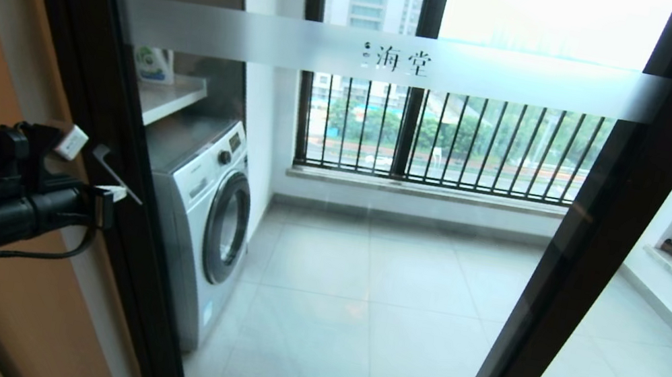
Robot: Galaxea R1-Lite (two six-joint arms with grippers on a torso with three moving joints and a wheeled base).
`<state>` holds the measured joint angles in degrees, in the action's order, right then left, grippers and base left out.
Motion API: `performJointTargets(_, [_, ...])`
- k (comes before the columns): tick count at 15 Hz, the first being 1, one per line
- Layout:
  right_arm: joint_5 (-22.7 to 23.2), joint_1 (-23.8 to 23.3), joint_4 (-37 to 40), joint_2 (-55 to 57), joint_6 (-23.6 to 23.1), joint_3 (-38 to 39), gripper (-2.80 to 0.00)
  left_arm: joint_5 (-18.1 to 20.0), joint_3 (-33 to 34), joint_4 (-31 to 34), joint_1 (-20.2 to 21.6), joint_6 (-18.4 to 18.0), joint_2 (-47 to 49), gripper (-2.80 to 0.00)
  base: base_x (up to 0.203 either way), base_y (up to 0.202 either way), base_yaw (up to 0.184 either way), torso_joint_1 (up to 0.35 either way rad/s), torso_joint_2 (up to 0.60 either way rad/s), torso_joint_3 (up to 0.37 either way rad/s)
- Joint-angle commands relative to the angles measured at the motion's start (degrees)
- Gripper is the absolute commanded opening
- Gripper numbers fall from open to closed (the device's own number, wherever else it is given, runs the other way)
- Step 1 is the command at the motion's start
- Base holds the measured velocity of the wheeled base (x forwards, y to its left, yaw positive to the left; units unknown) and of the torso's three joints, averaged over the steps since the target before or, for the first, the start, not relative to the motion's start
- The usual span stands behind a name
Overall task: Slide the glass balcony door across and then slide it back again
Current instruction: Open the slid door
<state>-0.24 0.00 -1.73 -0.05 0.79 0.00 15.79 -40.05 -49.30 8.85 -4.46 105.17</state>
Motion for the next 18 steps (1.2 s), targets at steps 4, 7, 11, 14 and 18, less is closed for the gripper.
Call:
performJointTargets(4, [-0.02, 0.00, -0.03, 0.05, 0.00, 0.70, -2.80, -2.62, -8.93, -0.29, -0.51, 0.08, 6.70, -2.80, 0.000, 0.000, 0.000, 0.000, 0.00, 0.000])
performJointTargets(7, [-0.02, 0.00, -0.03, -0.02, 0.02, 0.70, -2.80, -4.52, -11.96, -0.28, -0.53, 0.06, 10.58, -2.80, 0.000, 0.000, 0.000, 0.000, 0.00, 0.000])
performJointTargets(11, [-0.02, 0.00, -0.03, 0.05, 0.00, 0.70, -2.80, -5.15, -11.40, -0.45, -0.28, -0.28, 12.57, -2.80, 0.000, 0.000, 0.000, 0.000, 0.00, 0.000])
performJointTargets(14, [-0.02, 0.00, -0.03, 0.05, 0.00, 0.70, -2.80, -5.23, -11.73, -0.61, 0.80, -0.28, 14.42, -2.80, 0.000, 0.000, 0.000, 0.000, 0.00, 0.000])
performJointTargets(18, [-0.02, 0.00, -0.03, 0.05, 0.00, 0.70, -2.80, -5.15, -11.89, -0.63, 2.83, -0.37, 15.58, -2.80, 0.000, 0.000, 0.000, 0.000, 0.00, 0.000])
